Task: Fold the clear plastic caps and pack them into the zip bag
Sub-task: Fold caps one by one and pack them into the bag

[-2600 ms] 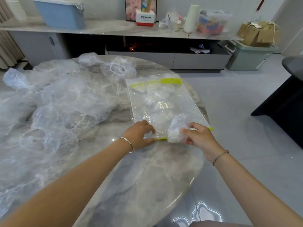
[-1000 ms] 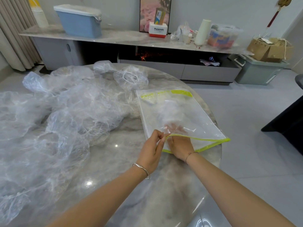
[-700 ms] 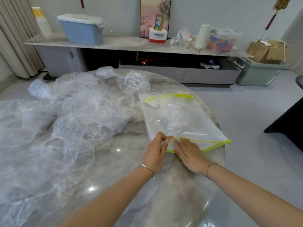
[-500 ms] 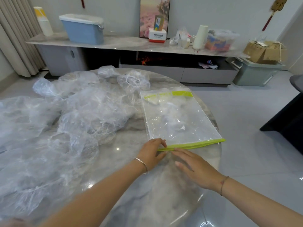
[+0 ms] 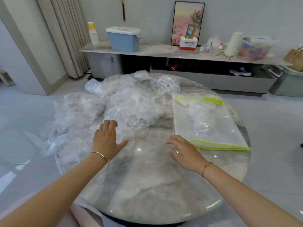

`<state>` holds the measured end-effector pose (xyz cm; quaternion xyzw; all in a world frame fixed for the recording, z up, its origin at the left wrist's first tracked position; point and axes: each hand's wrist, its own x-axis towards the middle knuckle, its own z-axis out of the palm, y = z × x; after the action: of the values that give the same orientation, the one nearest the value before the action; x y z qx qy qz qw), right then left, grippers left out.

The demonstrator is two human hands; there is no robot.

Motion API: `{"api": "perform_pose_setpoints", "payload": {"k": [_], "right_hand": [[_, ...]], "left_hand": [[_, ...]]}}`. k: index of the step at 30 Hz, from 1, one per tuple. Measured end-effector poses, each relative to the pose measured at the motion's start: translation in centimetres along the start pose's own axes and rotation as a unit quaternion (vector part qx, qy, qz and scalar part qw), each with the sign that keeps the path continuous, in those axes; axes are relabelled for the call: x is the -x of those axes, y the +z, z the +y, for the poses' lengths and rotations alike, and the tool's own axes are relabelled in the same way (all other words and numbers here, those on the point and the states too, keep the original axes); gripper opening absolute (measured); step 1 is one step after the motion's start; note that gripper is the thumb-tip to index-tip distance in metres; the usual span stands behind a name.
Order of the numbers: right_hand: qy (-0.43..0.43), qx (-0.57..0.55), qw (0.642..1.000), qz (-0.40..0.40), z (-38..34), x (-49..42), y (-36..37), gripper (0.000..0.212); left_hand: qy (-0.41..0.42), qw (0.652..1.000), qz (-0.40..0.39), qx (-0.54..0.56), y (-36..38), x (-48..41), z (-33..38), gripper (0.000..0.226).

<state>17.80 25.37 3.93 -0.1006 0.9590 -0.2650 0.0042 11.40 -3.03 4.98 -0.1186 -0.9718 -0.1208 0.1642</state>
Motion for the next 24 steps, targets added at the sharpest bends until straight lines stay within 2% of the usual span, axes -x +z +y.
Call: {"api": "perform_pose_setpoints", "payload": {"k": [2, 4, 8, 10, 12, 13, 15, 17, 19, 21, 24], "right_hand": [[-0.016, 0.004, 1.0, 0.01, -1.4, -0.8, 0.3, 0.031], [-0.028, -0.001, 1.0, 0.008, -2.6, -1.4, 0.6, 0.031], [-0.029, -0.007, 1.0, 0.007, -4.0, -1.7, 0.6, 0.031], [-0.025, -0.021, 0.999, 0.022, -3.9, -1.3, 0.4, 0.031], [-0.039, -0.038, 0.997, 0.06, -3.7, -0.8, 0.0, 0.038], [-0.057, -0.031, 0.995, 0.081, -3.6, -0.6, -0.2, 0.049], [-0.117, 0.037, 0.987, 0.107, -3.3, 0.0, -0.4, 0.074], [-0.172, 0.109, 0.974, 0.102, -3.2, 0.6, -0.3, 0.086], [-0.207, 0.143, 0.964, 0.084, -2.9, 1.4, 0.2, 0.08], [-0.232, 0.157, 0.956, 0.082, -1.9, 2.1, 0.9, 0.057], [-0.201, 0.138, 0.966, 0.086, -0.1, 3.4, 1.4, 0.03]], "left_hand": [[-0.069, 0.997, -0.02, -0.021, 0.1, -0.1, -0.7, 0.066], [-0.096, 0.994, -0.04, -0.024, 0.9, 0.0, -1.6, 0.055], [-0.084, 0.995, -0.026, 0.054, 2.1, 0.1, -1.9, 0.017], [-0.062, 0.996, -0.019, 0.066, 2.5, 0.5, -1.2, 0.011], [0.001, 0.996, -0.001, 0.087, 2.2, 0.9, 0.1, 0.012], [0.056, 0.992, 0.0, 0.11, 1.9, 1.1, 0.9, 0.014], [0.181, 0.969, -0.016, 0.166, 1.4, 2.1, 3.0, 0.018], [0.288, 0.935, -0.027, 0.204, 1.4, 3.6, 5.1, 0.009], [0.366, 0.905, -0.022, 0.217, 1.7, 5.0, 6.5, 0.006], [0.421, 0.884, -0.031, 0.203, 2.0, 5.9, 7.0, 0.012], [0.398, 0.899, -0.09, 0.158, 2.4, 6.6, 6.7, 0.048]]}}
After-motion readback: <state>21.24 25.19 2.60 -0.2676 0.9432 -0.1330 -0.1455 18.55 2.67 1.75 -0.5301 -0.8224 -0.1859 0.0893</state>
